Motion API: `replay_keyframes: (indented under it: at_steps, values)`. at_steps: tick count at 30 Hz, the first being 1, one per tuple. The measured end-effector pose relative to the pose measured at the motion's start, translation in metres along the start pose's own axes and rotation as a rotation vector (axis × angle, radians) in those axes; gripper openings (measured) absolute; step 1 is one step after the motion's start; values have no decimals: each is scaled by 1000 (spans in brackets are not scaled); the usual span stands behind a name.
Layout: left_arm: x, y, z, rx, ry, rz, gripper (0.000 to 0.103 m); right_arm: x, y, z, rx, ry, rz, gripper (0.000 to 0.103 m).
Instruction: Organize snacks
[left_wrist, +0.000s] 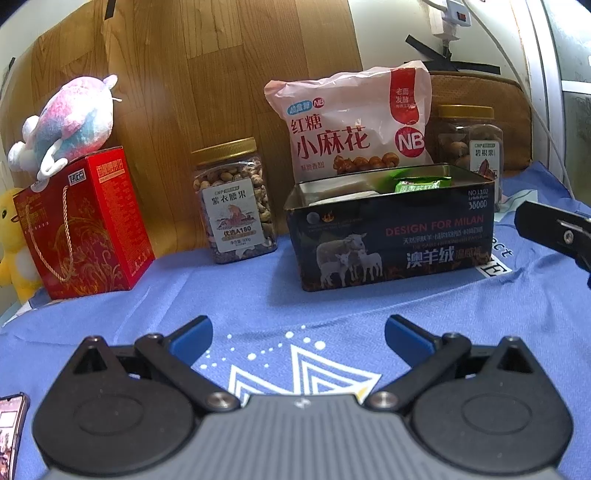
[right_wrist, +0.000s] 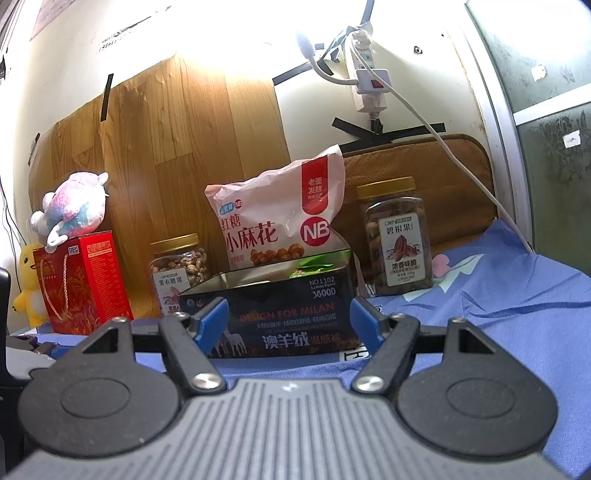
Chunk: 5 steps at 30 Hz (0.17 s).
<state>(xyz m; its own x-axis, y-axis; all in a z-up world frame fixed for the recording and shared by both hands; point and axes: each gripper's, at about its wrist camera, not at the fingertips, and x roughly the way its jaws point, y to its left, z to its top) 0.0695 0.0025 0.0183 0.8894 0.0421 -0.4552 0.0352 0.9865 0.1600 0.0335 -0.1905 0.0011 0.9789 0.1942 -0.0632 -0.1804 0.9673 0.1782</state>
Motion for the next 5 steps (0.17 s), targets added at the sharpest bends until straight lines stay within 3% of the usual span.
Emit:
replay_keyframes:
  at_steps: [5]
  values:
    - [-10,-3,0,17,-74,8,103,0,0,0,1,0,-1,75]
